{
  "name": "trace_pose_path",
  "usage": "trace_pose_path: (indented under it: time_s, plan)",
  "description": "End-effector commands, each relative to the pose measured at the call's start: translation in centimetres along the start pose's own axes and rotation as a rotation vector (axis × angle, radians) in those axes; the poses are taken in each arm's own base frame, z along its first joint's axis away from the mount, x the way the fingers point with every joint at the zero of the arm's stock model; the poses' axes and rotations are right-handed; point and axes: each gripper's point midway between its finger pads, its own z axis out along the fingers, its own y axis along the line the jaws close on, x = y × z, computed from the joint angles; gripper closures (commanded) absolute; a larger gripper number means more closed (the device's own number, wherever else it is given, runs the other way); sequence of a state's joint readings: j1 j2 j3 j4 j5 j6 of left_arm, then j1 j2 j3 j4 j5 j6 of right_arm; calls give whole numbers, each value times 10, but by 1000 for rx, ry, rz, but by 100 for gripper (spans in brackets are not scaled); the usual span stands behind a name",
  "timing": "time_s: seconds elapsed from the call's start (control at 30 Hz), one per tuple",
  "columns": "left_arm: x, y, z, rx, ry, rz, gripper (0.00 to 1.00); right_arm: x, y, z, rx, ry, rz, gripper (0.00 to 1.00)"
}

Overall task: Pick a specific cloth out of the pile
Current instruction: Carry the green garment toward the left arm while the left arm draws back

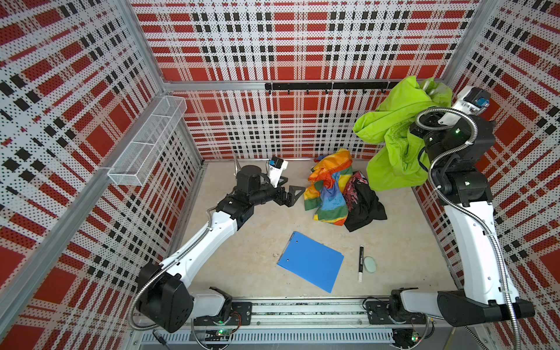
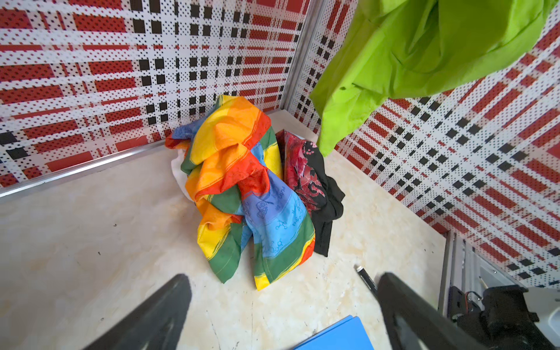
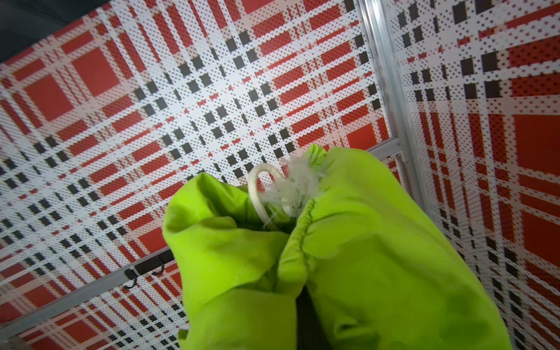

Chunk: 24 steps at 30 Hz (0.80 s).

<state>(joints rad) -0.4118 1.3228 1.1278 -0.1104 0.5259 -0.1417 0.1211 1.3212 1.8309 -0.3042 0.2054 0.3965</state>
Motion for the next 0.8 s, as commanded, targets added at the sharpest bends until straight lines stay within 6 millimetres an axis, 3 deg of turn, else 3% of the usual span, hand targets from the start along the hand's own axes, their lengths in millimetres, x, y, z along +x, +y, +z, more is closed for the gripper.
trace_pose_path:
  time_s: [0.0, 0.17, 0.37, 0.5, 0.6, 0.77]
  plan:
    - [-32, -12, -22, 82, -108, 21, 1, -70, 60, -27, -244, -198, 93, 94]
    - [-48, 11, -44, 29, -182, -6, 1, -57, 124, -29, -416, -156, 126, 93]
    - [-69, 42, -81, -70, -275, -22, 1, -5, 203, -23, -574, -52, 155, 94]
    - [-81, 72, -118, -262, -327, -8, 1, 32, 245, -18, -664, 7, 207, 94]
    - [-76, 82, -143, -405, -322, 18, 1, 66, 276, -12, -724, 71, 247, 94]
    - [-44, 89, -171, -497, -293, -49, 1, 125, 323, -4, -809, 175, 311, 94]
